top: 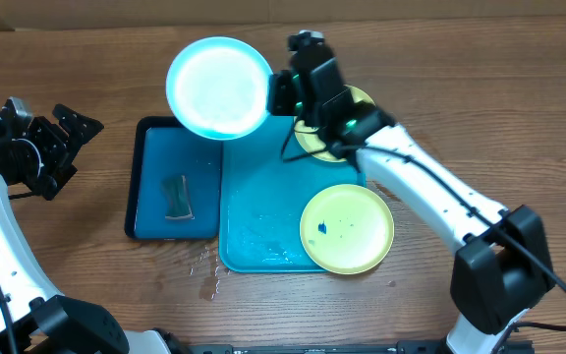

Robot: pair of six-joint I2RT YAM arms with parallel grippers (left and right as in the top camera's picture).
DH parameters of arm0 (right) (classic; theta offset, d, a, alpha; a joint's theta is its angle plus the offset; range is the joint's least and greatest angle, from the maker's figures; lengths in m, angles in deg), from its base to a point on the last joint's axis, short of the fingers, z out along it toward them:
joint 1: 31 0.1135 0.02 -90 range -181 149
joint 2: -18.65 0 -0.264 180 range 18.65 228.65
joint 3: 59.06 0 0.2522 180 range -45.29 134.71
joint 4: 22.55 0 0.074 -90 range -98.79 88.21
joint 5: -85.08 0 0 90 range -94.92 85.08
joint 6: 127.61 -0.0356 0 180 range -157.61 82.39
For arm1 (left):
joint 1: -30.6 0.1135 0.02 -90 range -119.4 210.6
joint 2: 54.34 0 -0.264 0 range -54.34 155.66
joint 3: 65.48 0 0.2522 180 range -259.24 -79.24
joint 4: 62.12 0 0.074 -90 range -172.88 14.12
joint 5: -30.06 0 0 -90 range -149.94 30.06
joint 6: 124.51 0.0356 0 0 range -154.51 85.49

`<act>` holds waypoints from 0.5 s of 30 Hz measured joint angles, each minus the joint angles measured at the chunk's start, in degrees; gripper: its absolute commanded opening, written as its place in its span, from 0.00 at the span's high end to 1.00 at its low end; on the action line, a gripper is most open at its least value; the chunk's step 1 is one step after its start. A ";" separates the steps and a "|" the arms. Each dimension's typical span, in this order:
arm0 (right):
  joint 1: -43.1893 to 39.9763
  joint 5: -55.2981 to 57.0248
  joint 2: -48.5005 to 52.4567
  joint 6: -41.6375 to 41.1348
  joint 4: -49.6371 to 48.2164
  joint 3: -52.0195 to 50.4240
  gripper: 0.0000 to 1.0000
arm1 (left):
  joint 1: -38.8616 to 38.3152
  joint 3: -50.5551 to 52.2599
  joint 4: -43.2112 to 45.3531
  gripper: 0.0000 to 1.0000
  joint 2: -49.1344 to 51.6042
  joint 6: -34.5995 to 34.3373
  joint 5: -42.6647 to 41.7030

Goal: Clean dirty plates on tray and stack at the side
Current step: 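Carry the white plate right and set it on the table, right gripper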

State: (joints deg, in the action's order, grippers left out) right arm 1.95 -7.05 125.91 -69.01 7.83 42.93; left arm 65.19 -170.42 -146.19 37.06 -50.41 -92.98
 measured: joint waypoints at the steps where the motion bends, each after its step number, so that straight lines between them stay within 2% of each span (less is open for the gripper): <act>1: -1.53 -3.04 0.00 -0.79 1.05 0.00 0.96 | 0.00 0.00 0.00 0.00 0.00 0.02 0.02; 8: -12.76 -18.05 -0.26 -3.17 11.45 0.00 0.96 | 0.00 0.00 0.02 0.00 0.00 0.02 0.02; 15: -24.11 -21.86 -3.04 -3.61 21.40 0.00 0.96 | 0.00 0.00 0.00 0.00 0.00 0.02 0.02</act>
State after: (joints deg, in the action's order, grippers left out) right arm -22.16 -28.91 122.87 -72.62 29.23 42.93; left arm 65.19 -170.42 -146.19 37.06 -50.39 -92.96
